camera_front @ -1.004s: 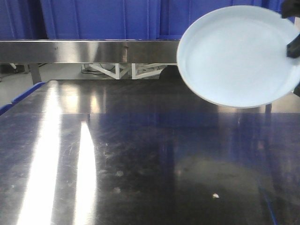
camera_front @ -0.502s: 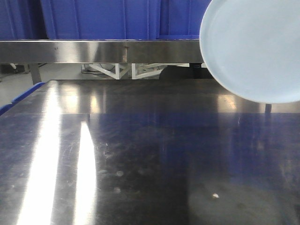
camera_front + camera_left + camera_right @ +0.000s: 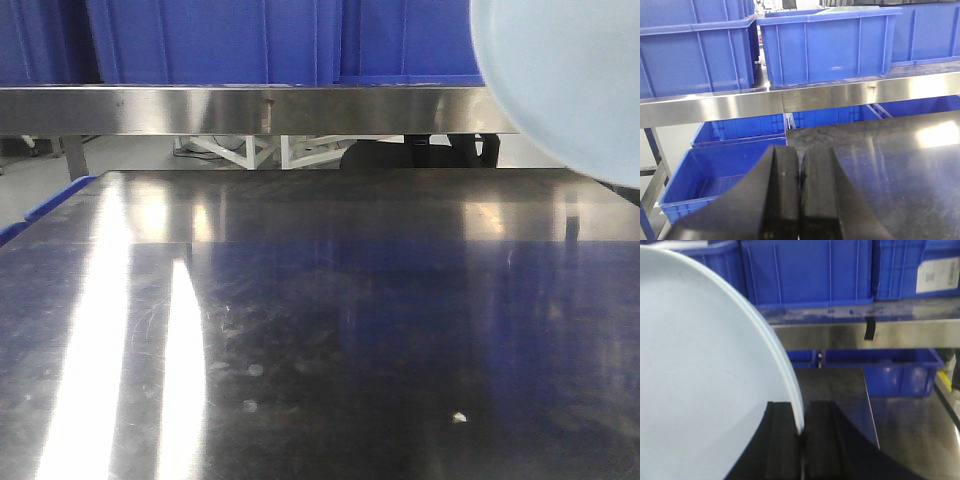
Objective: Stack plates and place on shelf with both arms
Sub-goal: 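Hold the plate stack in the right gripper while the base turns away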
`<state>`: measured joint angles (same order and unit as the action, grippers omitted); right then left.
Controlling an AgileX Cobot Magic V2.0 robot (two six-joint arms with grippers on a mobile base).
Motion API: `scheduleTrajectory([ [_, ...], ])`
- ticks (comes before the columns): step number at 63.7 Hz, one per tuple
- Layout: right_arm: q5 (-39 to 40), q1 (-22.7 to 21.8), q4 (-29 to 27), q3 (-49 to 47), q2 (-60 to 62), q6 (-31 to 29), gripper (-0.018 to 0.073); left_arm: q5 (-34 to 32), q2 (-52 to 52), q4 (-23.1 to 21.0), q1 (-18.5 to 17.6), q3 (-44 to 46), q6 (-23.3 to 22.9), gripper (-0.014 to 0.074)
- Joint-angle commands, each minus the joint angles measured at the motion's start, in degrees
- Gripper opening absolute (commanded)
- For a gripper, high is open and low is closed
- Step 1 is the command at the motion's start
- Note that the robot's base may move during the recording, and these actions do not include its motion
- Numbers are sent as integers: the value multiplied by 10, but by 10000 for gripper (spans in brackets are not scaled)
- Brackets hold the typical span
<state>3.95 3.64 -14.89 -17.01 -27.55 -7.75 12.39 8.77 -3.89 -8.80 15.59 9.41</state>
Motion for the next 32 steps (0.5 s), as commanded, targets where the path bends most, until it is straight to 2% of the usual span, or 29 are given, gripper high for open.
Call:
scheduleTrajectory([
  [1,51,-3,2,-16,29,-2,50,-45,5,-2,0,16,-6,80],
  [32,15,-3,2,-16,65,-2,49,-45,5,-2,0,16,-6,80],
])
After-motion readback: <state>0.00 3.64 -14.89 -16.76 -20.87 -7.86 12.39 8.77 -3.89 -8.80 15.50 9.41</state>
